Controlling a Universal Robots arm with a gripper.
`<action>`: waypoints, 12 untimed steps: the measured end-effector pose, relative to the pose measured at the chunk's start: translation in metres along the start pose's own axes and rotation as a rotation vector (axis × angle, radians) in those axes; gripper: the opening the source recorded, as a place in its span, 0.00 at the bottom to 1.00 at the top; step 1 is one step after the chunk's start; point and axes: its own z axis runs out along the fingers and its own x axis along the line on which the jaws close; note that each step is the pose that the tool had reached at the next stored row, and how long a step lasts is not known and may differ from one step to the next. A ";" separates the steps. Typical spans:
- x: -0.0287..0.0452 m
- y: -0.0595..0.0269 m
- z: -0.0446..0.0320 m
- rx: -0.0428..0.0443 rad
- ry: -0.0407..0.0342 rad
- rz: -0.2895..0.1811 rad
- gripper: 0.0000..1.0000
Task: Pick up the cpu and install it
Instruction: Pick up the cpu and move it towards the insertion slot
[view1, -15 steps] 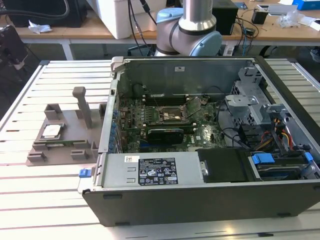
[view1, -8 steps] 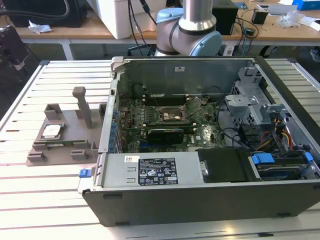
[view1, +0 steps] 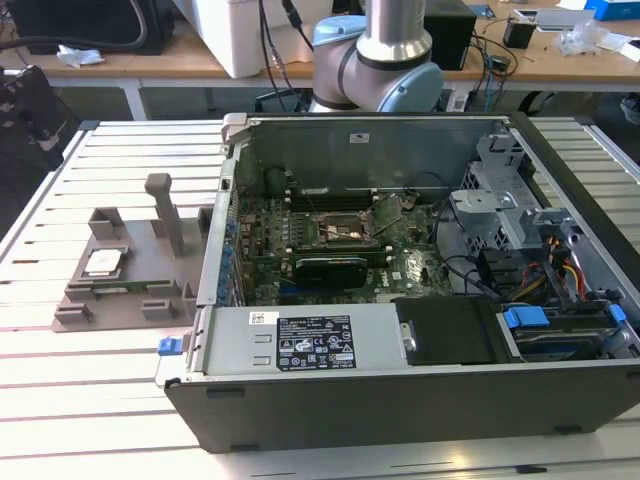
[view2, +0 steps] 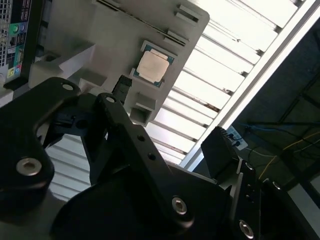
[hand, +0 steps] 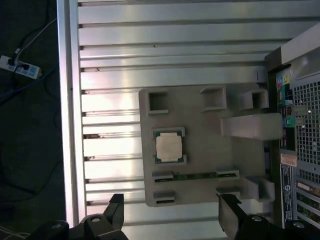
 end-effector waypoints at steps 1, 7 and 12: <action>0.0000 0.0000 0.0029 0.0002 0.0003 -0.001 0.84; 0.0005 0.0001 0.0214 0.0002 0.0022 -0.002 0.84; 0.0007 0.0000 0.0328 0.0002 0.0027 -0.002 0.84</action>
